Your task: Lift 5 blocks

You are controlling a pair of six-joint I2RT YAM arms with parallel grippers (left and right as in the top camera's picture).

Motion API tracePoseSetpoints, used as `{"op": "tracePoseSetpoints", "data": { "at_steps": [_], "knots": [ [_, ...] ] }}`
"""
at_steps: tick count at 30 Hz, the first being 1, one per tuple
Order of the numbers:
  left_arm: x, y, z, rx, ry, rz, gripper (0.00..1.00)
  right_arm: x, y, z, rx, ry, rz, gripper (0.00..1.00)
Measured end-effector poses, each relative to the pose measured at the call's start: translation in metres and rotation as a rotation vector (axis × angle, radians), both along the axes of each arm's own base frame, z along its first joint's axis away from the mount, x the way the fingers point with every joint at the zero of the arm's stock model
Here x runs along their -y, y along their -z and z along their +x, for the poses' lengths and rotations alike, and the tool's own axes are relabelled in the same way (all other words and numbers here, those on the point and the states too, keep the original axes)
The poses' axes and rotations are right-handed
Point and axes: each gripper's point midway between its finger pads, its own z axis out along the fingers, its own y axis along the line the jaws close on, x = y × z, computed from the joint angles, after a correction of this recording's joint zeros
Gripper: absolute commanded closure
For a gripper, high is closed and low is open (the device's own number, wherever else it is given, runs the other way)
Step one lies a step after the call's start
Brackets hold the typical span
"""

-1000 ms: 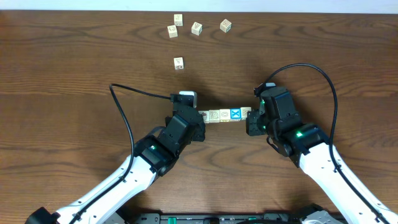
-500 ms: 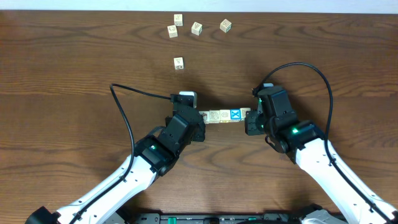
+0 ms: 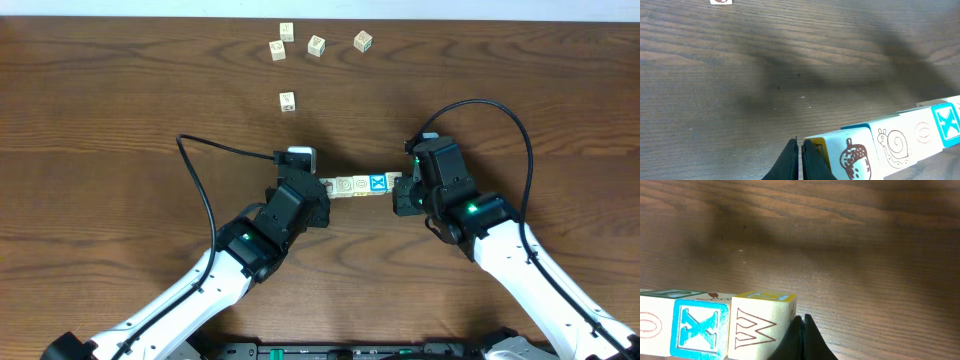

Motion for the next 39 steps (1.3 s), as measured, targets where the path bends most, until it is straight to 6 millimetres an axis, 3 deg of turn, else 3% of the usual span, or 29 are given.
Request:
{"op": "tracePoseSetpoints", "data": {
  "at_steps": [14,39],
  "knots": [
    [0.002,0.013,0.002,-0.032,-0.018,0.003,0.93,0.000,0.000,0.000,-0.001,0.000,-0.002,0.99],
    [0.003,0.019,0.003,-0.047,-0.029,0.001,0.93,0.001,0.006,0.000,-0.015,0.003,-0.014,0.99]
  ]
}}
